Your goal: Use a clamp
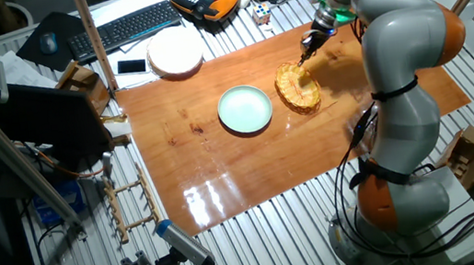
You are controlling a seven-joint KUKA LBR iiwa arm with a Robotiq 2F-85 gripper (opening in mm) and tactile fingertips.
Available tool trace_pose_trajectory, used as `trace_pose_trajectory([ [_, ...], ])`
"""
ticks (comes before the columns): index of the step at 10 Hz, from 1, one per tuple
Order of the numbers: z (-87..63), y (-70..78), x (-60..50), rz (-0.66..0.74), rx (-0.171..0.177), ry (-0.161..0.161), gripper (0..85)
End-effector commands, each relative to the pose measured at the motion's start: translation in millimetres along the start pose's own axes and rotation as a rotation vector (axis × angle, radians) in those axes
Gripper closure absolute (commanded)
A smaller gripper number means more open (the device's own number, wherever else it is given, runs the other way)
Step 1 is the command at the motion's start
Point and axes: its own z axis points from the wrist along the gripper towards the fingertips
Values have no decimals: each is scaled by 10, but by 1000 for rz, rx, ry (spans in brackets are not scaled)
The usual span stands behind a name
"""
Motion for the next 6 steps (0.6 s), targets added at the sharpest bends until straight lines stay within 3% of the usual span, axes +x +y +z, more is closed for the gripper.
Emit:
trace_pose_trajectory([
  [1,-8,60,0,13,7,-1,843],
  [6,94,465,90,101,47,-27,843],
])
